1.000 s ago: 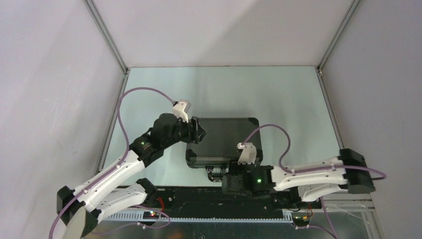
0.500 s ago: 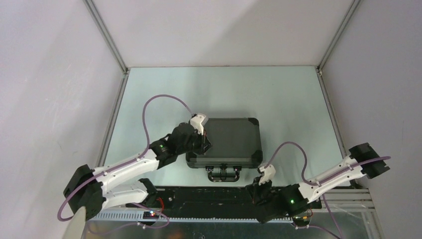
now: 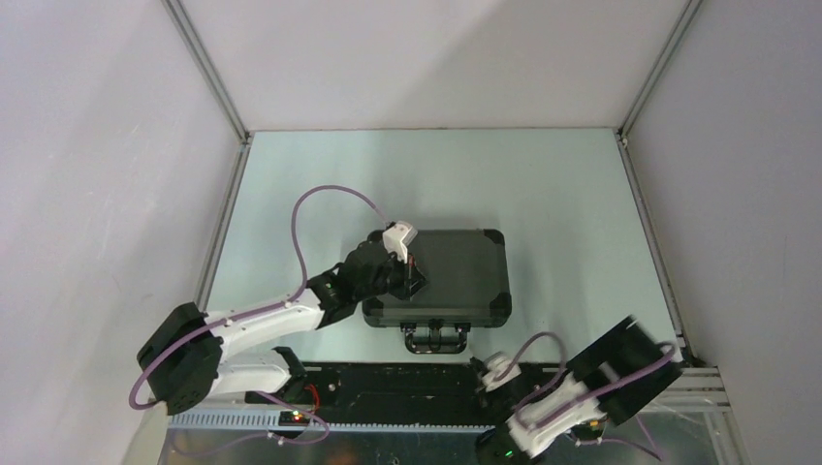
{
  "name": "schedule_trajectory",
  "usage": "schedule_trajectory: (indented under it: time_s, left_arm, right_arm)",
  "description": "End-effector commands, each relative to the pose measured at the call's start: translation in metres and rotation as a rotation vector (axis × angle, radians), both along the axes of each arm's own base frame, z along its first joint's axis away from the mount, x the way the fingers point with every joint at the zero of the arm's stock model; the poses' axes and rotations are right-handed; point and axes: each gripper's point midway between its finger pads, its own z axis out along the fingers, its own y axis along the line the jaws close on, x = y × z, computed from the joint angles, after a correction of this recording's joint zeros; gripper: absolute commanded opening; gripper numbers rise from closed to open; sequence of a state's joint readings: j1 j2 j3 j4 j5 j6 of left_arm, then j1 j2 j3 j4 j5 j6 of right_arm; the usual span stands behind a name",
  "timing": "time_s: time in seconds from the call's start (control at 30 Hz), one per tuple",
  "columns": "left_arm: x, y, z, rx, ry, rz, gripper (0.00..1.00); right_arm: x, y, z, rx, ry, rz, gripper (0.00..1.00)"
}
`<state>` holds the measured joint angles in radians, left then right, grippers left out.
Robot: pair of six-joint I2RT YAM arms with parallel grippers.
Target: Pack up texas hold em set
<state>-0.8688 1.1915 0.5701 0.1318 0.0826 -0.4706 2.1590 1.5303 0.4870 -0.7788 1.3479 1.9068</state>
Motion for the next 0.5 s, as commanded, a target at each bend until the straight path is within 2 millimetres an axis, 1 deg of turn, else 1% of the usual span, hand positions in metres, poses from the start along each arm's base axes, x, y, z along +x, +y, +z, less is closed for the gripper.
schedule_trajectory:
  time_s: [0.0, 0.03, 0.1, 0.13, 0.23, 0.37, 0.43, 0.47]
  left_arm:
    - [-0.022, 0.012, -0.041, 0.083, 0.085, -0.022, 0.0]
    - [-0.025, 0.014, -0.047, 0.091, 0.097, -0.022, 0.0]
    - [-0.03, 0.018, -0.053, 0.098, 0.107, -0.019, 0.0]
    - [-0.031, 0.02, -0.054, 0.097, 0.105, -0.015, 0.0]
    - [-0.033, 0.026, -0.055, 0.092, 0.105, 0.005, 0.0]
    - [-0.032, 0.023, -0.051, 0.08, 0.102, 0.001, 0.0]
    - [-0.031, 0.022, -0.049, 0.076, 0.098, 0.0, 0.0]
    - [-0.031, 0.021, -0.049, 0.075, 0.099, 0.001, 0.0]
  right_arm:
    - [-0.007, 0.03, 0.043, 0.256, -0.042, -0.028, 0.0]
    - [-0.012, 0.039, 0.046, 0.261, -0.047, -0.023, 0.0]
    - [-0.012, 0.044, 0.046, 0.332, -0.007, -0.036, 0.0]
    - [-0.01, 0.041, 0.045, 0.341, 0.002, -0.04, 0.0]
    - [-0.009, 0.035, 0.054, 0.332, 0.01, -0.045, 0.0]
    - [-0.008, 0.027, 0.065, 0.312, 0.019, -0.05, 0.0]
    - [-0.006, 0.022, 0.066, 0.251, 0.009, -0.065, 0.0]
    - [-0.005, 0.025, 0.069, 0.197, -0.008, -0.073, 0.0]
